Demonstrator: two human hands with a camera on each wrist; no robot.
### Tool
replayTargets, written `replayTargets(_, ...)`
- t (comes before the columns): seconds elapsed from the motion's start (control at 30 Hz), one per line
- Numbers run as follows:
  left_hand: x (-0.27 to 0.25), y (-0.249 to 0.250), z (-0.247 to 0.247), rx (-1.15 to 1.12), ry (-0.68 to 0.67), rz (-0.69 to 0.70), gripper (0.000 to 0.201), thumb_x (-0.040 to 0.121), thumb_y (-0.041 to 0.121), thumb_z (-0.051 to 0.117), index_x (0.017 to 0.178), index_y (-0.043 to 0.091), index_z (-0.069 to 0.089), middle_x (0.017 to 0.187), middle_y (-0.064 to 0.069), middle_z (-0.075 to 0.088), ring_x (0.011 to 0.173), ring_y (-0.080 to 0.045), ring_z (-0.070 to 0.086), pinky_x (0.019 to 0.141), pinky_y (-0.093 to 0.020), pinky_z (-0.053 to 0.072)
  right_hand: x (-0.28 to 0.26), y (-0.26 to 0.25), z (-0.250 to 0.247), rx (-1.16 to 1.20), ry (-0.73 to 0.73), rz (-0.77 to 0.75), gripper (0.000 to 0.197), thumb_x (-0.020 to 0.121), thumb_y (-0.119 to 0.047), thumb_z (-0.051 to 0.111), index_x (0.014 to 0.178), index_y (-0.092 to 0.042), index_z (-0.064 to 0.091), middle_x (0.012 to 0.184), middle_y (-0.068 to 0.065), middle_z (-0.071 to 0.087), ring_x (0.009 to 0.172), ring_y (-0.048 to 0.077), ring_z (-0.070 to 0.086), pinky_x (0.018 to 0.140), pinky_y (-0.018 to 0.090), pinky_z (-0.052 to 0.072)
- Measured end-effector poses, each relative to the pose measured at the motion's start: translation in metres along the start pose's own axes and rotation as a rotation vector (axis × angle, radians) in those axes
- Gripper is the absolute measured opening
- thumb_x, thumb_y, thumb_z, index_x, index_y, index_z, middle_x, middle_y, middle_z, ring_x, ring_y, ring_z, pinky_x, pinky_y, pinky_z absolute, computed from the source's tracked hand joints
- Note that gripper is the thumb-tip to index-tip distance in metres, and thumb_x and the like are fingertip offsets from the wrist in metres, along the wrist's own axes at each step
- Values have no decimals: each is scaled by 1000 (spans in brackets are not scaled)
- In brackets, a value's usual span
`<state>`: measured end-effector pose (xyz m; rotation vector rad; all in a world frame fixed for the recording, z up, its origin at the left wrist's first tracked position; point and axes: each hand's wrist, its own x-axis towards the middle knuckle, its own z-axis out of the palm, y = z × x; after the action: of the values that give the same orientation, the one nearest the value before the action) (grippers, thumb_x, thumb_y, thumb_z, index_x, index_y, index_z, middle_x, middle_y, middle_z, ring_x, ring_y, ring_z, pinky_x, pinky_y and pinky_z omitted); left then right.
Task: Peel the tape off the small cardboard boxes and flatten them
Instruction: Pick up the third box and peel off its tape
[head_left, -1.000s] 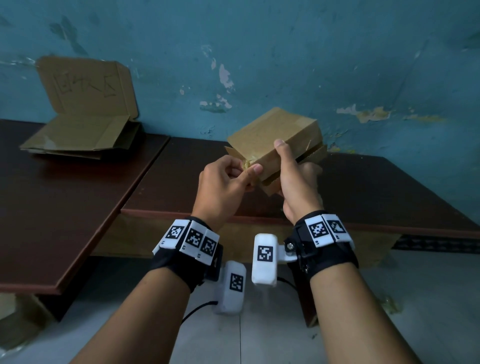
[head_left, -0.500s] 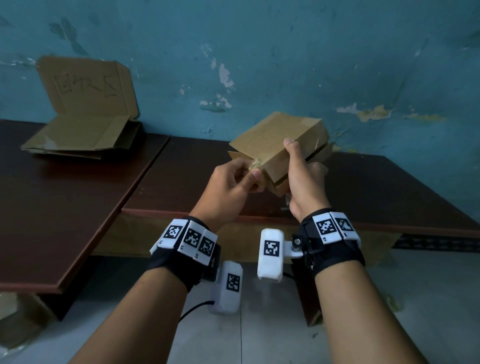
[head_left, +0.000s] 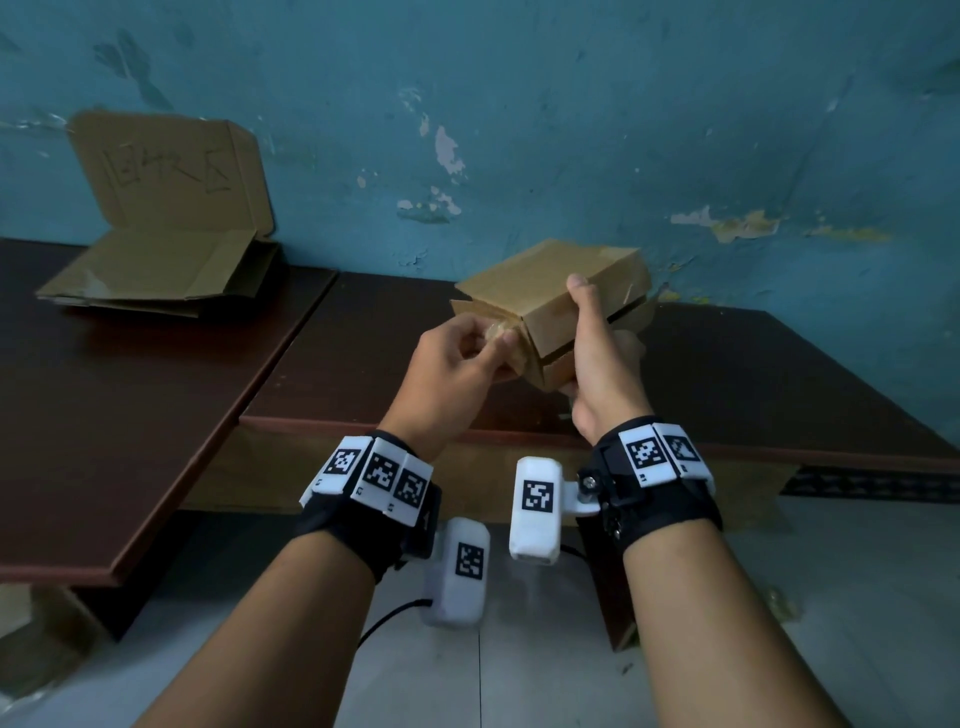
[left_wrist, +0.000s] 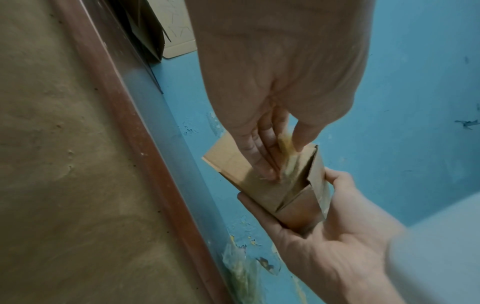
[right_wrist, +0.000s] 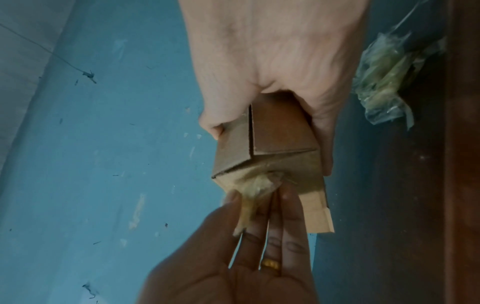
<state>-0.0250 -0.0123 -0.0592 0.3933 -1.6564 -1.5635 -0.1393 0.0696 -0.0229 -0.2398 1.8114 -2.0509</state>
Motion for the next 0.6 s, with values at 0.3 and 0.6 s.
replayTargets(0.3,-2,7,-1,0,-5,-61,27,89,8,76,113,3,67,114,-25,74,109,-41,74,98,-52,63,5,2,1,40,-21,80,125,41,-90,73,138,-14,51,118,5,72,108,27,71,97,53,60)
replayTargets(0.6,-1,5,-3,185,191,-69,37,89,41,86,100,21,56,101,-5,67,91,-25,77,81,-55,66,3,3,2,73,-40,133,120,44,-83,76,139,-15,49,120,6,70,108,25,71,98,54,60)
